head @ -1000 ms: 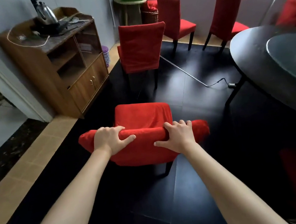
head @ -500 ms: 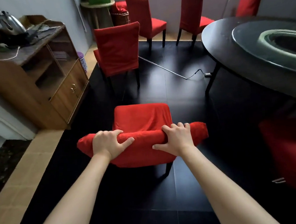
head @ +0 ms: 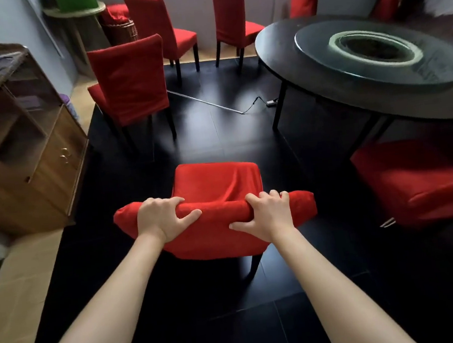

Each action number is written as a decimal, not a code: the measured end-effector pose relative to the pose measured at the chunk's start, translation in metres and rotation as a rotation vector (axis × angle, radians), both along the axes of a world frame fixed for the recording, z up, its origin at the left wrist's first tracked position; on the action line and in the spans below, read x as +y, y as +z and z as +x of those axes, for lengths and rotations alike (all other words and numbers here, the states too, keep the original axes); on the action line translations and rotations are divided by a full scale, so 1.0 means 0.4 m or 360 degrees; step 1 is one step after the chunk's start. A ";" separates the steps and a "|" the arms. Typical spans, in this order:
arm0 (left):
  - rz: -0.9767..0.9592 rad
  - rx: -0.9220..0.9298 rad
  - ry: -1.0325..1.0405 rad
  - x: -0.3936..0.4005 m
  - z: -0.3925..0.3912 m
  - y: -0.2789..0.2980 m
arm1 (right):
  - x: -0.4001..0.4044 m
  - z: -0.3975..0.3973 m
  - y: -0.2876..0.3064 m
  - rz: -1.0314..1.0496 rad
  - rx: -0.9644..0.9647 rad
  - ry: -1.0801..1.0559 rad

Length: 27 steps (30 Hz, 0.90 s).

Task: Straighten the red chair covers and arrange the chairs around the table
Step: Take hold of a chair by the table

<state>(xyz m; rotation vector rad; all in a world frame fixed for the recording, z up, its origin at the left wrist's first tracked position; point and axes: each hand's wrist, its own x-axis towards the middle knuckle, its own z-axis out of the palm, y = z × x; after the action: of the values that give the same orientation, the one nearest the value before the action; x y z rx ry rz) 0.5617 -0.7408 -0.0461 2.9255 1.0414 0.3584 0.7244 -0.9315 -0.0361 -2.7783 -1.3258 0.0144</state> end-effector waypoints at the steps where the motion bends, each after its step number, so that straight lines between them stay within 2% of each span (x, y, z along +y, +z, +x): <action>1: 0.0015 -0.0010 -0.0026 0.002 -0.004 0.001 | -0.002 -0.010 0.000 -0.0001 0.0000 -0.0020; 13: 0.0059 0.0001 -0.0150 0.021 -0.027 -0.007 | -0.015 -0.082 -0.006 -0.0002 -0.0006 -0.0174; 27: 0.0067 -0.0033 -0.0531 0.086 -0.085 -0.012 | -0.015 -0.235 -0.003 -0.0038 -0.0032 -0.0467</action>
<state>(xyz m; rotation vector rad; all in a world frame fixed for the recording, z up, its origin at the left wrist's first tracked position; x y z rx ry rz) 0.5277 -0.7062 -0.0509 3.0488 0.5321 0.4004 0.6303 -0.9375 -0.0374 -2.9705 -0.9141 -0.0121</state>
